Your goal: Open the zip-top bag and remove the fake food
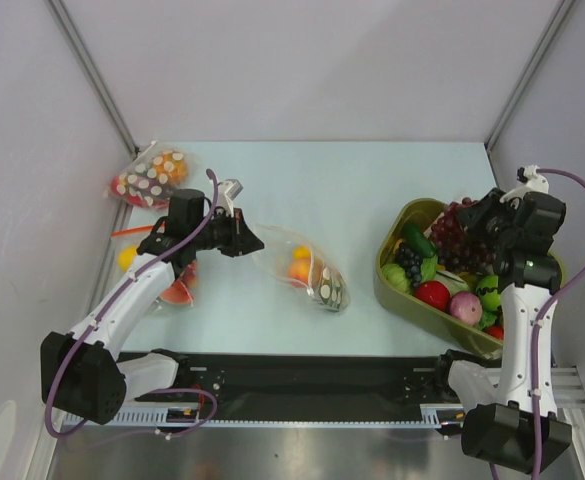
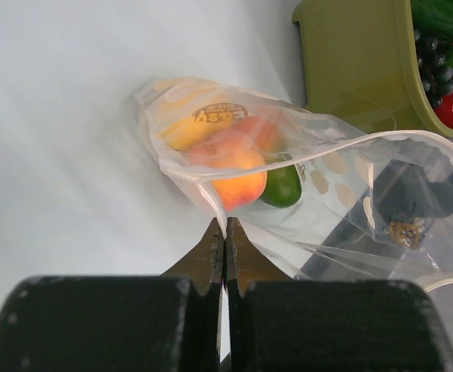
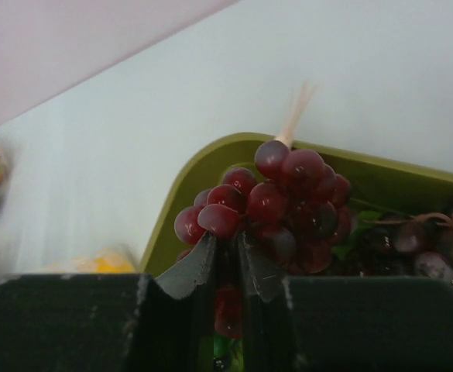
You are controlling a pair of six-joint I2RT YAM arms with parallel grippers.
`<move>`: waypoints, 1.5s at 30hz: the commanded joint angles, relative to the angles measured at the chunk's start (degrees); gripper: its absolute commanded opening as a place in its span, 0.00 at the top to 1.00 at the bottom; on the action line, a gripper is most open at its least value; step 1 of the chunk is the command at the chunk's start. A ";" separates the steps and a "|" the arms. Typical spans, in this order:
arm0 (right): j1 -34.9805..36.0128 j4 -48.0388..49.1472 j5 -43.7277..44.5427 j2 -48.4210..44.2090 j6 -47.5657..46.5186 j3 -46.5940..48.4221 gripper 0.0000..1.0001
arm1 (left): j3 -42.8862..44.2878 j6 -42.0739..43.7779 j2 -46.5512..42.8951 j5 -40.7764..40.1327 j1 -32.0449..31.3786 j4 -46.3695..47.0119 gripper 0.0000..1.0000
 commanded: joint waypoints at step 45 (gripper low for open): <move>40.34 4.52 18.04 4.32 -2.67 11.69 0.41 | 1.12 -0.13 -0.67 1.56 -0.19 2.12 1.00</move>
